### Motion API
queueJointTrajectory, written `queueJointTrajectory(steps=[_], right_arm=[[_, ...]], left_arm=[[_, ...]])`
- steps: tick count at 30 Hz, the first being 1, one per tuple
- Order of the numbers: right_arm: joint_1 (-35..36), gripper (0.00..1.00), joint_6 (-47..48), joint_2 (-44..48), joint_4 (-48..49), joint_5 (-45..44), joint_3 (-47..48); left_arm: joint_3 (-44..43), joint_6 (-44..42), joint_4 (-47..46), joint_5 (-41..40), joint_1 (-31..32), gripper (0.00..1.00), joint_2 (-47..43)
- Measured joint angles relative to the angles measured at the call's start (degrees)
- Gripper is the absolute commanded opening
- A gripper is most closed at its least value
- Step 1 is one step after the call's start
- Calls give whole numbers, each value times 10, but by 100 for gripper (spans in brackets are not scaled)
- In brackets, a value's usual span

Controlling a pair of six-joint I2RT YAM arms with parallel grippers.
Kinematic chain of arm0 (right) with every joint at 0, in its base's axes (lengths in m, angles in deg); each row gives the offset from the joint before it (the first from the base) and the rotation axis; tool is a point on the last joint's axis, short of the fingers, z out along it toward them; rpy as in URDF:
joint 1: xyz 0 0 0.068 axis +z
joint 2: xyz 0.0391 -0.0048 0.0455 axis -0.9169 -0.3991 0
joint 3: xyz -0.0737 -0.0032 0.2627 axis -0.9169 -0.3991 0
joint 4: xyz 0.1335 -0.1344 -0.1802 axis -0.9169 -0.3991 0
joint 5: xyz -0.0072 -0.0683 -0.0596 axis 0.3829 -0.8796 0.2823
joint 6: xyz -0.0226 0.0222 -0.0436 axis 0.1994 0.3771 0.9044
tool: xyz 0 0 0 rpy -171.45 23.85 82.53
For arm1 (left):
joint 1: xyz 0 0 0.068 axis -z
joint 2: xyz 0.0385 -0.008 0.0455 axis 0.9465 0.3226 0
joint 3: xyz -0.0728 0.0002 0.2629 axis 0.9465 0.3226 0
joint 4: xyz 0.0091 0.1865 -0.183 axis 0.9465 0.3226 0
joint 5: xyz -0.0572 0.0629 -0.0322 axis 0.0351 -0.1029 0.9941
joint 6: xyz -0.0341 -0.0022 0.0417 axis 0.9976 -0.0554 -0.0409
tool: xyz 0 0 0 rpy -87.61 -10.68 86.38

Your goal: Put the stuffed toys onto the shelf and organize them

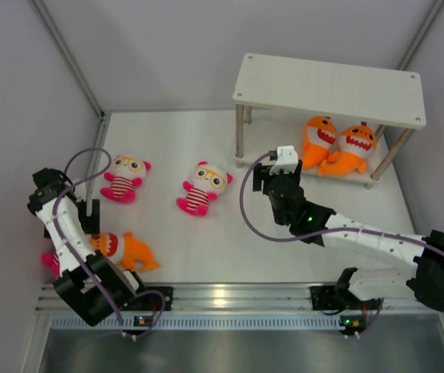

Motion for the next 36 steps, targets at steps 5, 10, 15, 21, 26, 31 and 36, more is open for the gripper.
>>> queueJointTrajectory(steps=[5,10,15,21,26,31,36], right_arm=[[23,73,38,0,17,5,-2],[34,73,63,-4,33,5,-3],[38,73,76,-11,44,2,-10],[40,73,85,-23,52,2,-14],[43,73,89,-19,69,28,-25],[54,74,110,-6,94,99,-44],[113,81,155,-36,143,218,-27]], left_arm=[[35,-18,24,81,-5,90,-18],[60,-28,34,103,-6,81,-23],[100,-34,41,110,-10,74,-19],[124,-30,38,112,-11,26,36],[120,-30,38,140,-12,0,45],[111,-39,36,214,-12,0,3],[12,-37,41,308,-10,0,-93]])
